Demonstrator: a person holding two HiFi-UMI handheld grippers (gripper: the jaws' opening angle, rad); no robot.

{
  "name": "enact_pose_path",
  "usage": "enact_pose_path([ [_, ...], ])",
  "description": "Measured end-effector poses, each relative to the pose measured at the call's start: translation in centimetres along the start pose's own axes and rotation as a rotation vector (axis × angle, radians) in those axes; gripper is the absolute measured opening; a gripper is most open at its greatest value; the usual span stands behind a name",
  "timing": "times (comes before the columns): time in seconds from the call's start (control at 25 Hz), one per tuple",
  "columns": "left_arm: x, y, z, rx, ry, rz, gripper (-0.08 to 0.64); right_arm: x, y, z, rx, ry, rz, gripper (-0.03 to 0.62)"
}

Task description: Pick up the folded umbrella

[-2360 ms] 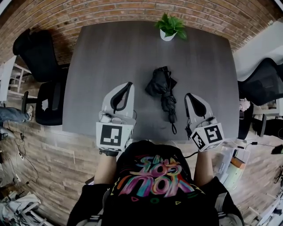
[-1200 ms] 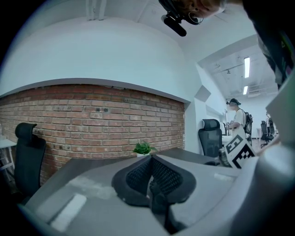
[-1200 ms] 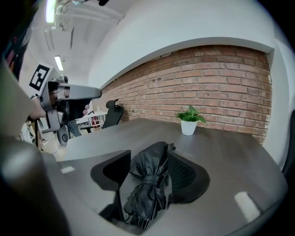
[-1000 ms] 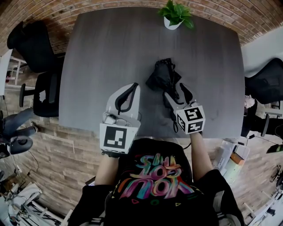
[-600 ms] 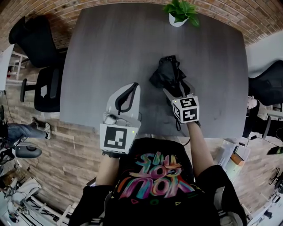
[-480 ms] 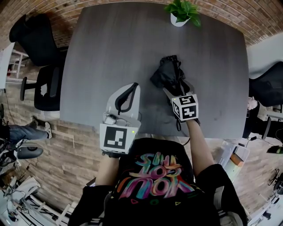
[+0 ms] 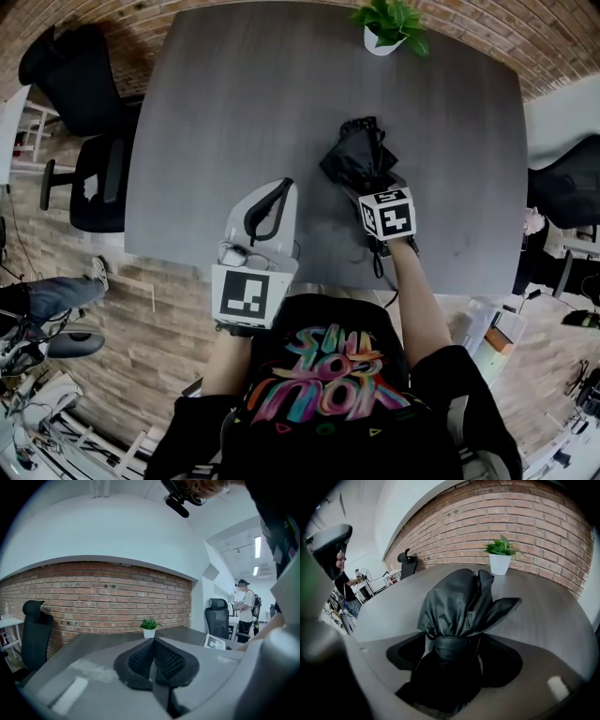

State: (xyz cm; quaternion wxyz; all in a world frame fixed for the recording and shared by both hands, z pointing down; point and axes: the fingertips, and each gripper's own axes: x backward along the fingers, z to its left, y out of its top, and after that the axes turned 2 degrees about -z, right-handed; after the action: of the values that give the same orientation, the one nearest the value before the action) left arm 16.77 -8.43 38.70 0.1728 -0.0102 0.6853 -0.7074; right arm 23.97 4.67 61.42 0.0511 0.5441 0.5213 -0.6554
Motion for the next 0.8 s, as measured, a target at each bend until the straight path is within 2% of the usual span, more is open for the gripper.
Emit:
enact_pose_path([
  [0.2,0.07,-0.08,0.03,-0.004,0.0,0.001,0.001,-0.6,-0.53,-0.01,-0.005,0.0,0.049,0.344],
  [0.4,0.02,0.12,0.15,-0.006,0.001,-0.003,0.0,-0.66,-0.72,-0.42,-0.004,-0.039,0.074,0.304],
  [0.8,0.2,0.76,0.51,-0.014,0.01,-0.017,0.002,-0.24,-0.49,-0.91,-0.076,-0.053,0.03,0.252],
])
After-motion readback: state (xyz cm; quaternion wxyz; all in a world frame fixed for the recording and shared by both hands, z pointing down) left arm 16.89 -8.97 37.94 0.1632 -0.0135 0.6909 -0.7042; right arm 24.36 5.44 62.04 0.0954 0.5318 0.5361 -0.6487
